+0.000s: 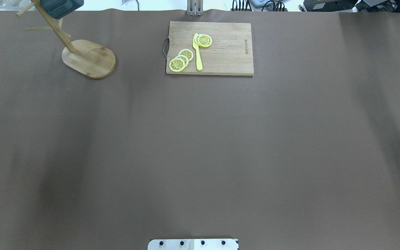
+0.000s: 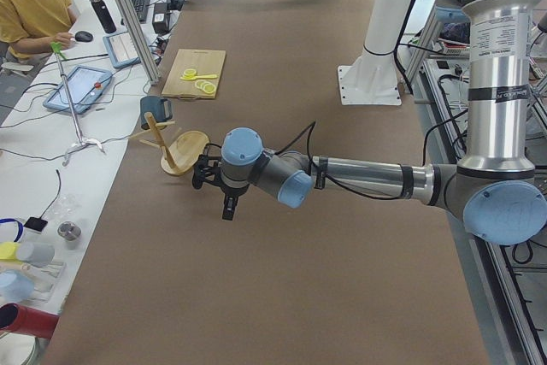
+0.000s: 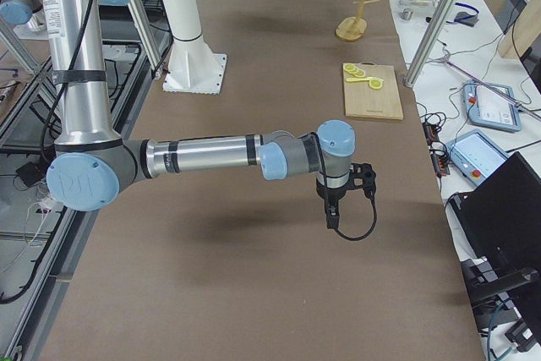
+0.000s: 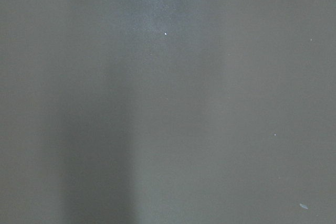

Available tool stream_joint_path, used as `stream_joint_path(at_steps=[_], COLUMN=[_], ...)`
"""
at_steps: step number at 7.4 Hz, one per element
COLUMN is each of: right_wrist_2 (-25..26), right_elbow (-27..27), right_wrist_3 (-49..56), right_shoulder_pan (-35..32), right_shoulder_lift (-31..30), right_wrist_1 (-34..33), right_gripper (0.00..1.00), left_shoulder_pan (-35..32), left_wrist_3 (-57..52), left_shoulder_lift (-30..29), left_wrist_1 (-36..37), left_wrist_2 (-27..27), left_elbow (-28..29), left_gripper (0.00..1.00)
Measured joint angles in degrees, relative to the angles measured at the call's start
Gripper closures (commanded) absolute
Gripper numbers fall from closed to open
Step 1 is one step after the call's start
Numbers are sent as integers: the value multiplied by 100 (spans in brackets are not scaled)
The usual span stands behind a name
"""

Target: Hang cup on storage rack

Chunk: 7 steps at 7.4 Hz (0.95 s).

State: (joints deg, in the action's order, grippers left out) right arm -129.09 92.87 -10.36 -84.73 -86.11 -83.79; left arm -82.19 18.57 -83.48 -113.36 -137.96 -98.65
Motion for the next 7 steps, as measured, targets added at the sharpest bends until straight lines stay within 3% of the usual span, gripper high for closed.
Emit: stream_joint_path(at_steps=[2, 5, 7], right_wrist_2=[10, -6, -63], right_elbow=[-8, 23, 28], right_wrist_3=[12, 28, 35], right_shoulder_pan=[14, 26, 25], right_shoulder_lift=[3, 12, 12], right_wrist_1=[3, 2, -10], right_gripper=[0, 0, 0], left_shoulder_pan=[31, -36, -73], left_wrist_3=[-788, -1538, -1700], left_shoulder_lift=[352, 504, 584], left_wrist_1=[577, 2186, 2410], left_wrist_2=[-18, 148, 605], left_elbow=[-189, -880, -1025], left_gripper=[1, 1, 1])
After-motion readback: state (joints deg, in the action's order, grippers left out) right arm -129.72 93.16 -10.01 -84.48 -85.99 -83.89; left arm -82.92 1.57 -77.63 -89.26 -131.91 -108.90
